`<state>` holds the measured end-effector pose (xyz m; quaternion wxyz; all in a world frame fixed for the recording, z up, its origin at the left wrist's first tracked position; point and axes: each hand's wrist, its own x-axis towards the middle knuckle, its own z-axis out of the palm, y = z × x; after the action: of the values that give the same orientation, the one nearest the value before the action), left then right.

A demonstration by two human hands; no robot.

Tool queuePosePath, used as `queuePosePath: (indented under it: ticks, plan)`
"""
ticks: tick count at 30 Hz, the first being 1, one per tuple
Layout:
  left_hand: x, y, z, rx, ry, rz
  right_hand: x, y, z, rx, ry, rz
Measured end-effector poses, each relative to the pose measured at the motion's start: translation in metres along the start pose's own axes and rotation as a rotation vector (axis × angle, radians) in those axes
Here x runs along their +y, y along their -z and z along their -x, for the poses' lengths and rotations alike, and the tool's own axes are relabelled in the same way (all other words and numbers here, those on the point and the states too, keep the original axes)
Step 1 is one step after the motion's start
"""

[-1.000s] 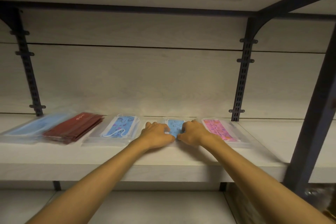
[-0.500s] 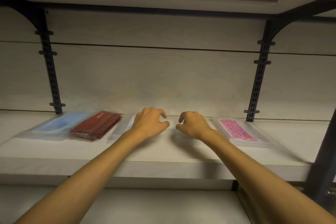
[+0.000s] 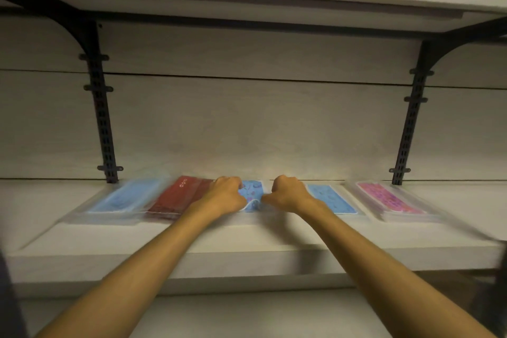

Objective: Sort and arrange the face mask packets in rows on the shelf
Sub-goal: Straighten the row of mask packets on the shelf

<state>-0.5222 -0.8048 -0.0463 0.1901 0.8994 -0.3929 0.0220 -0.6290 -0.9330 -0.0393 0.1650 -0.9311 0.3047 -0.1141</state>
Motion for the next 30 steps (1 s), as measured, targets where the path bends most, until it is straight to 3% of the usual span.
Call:
queuePosePath:
  ticks: [6,11,17,25,30]
  plan:
    - [-0.007,-0.005,0.001,-0.047,0.049,0.002,-0.004,-0.005,0.000,-0.150,-0.064,0.100]
    - [-0.007,-0.009,0.000,-0.096,0.105,0.070,-0.007,-0.007,-0.006,-0.128,-0.094,0.032]
    - [-0.006,-0.005,-0.003,-0.114,0.171,0.142,-0.006,-0.007,-0.010,-0.194,-0.155,-0.270]
    - [-0.010,-0.015,-0.005,-0.029,0.215,0.435,0.005,-0.005,-0.012,-0.262,-0.273,-0.516]
    - [-0.019,-0.021,-0.007,-0.010,0.209,0.624,0.002,-0.008,-0.011,-0.286,-0.223,-0.659]
